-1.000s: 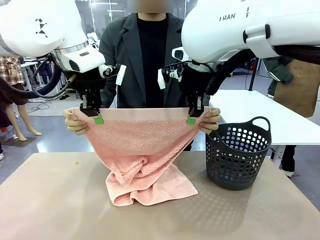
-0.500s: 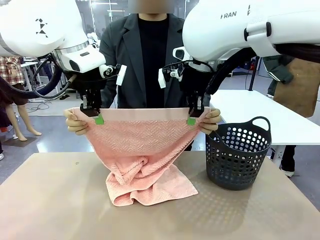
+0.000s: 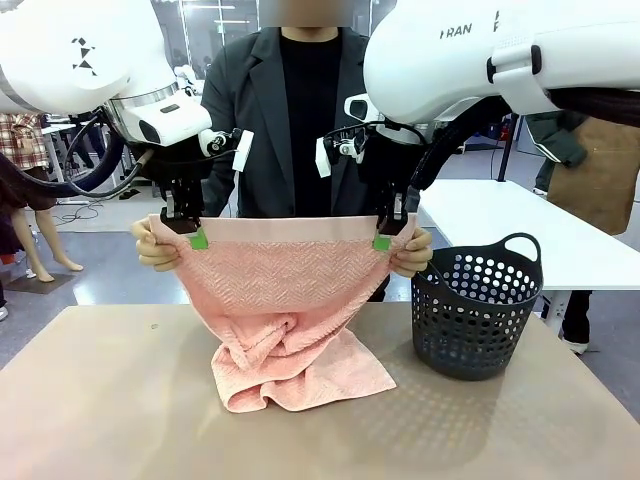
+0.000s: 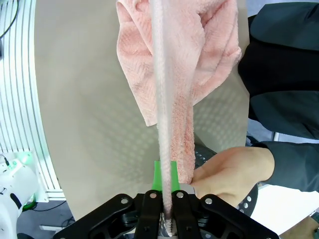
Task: Fold the towel.
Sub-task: Release the end of the 100 cm Hotel Towel you were holding and grab the top end of the folded side.
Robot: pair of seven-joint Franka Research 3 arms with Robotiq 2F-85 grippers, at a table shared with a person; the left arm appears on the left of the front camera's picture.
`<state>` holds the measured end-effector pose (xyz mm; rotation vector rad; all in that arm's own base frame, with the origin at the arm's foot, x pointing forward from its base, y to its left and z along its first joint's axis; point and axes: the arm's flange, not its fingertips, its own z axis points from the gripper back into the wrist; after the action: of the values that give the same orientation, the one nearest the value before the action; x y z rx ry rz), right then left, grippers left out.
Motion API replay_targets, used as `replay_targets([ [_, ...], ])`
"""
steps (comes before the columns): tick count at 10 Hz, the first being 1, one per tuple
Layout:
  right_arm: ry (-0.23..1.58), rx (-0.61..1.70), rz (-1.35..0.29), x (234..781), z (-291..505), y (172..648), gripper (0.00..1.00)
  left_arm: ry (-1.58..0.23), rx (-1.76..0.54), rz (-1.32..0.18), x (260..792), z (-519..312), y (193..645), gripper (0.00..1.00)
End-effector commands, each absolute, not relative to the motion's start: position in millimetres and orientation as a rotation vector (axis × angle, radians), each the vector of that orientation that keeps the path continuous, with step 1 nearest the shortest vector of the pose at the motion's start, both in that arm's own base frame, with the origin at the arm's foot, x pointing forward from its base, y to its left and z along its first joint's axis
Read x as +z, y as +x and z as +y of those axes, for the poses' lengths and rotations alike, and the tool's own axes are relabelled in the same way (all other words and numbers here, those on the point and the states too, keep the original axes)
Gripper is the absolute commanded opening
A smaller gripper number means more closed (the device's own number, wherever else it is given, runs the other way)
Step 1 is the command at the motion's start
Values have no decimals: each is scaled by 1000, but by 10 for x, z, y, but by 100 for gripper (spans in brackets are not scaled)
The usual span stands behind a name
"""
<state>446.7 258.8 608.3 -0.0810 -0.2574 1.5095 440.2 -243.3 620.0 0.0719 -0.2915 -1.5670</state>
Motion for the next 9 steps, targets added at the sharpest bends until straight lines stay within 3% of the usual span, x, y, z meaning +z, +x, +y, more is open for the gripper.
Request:
replay_targets([
  [1, -95, 1511, -259, 6088, 2580, 4476, 0, 72, -1566, -291, 6198, -2430, 4404, 0],
  [9, -95, 1511, -259, 6088, 2580, 4476, 0, 72, -1566, -291, 6198, -2430, 4404, 0],
])
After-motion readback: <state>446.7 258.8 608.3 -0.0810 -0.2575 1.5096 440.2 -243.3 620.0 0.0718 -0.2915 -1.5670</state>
